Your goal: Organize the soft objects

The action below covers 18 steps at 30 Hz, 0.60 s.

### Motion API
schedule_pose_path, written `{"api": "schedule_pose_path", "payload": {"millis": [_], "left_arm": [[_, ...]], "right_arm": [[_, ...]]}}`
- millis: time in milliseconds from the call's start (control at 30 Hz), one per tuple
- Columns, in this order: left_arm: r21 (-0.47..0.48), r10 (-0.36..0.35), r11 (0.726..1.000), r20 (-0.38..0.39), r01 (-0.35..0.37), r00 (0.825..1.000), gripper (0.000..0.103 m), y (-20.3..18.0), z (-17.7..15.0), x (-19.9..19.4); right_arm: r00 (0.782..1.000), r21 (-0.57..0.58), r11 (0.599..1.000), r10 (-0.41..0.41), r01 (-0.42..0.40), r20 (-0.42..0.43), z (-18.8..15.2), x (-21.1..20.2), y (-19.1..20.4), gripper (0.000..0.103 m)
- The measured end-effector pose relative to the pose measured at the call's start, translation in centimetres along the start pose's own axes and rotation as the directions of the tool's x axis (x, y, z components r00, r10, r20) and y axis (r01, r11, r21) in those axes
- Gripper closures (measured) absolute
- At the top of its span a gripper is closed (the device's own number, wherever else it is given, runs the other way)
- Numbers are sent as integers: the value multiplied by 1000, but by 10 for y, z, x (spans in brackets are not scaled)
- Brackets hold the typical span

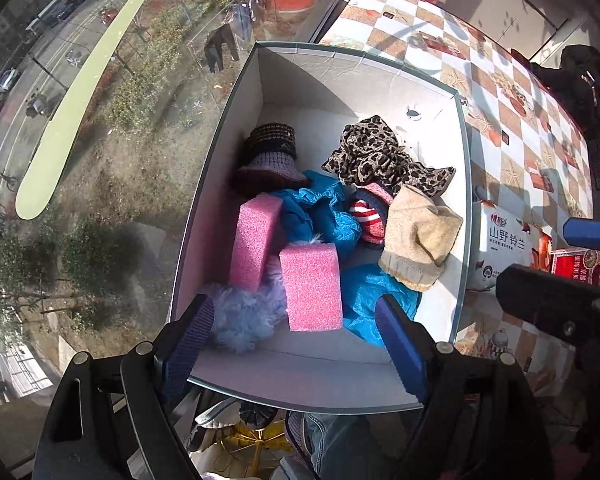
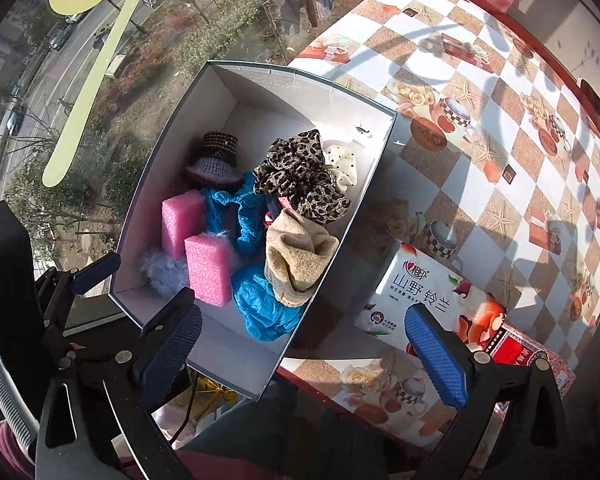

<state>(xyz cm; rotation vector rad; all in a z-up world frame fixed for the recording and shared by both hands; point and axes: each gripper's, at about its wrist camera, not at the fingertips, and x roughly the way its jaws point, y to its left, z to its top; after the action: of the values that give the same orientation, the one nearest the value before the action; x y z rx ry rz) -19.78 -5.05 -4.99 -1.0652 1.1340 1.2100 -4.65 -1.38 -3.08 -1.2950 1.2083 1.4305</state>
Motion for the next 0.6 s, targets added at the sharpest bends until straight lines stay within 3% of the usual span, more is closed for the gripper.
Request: {"api": "schedule_pose_path", "payload": {"millis": [600], "left_arm": [[10,10,1000,-18,-10,1000,18,4,-5,2]], "right_arm": [[999,27,1000,-9,10,-30,-9,4,7,1]]}}
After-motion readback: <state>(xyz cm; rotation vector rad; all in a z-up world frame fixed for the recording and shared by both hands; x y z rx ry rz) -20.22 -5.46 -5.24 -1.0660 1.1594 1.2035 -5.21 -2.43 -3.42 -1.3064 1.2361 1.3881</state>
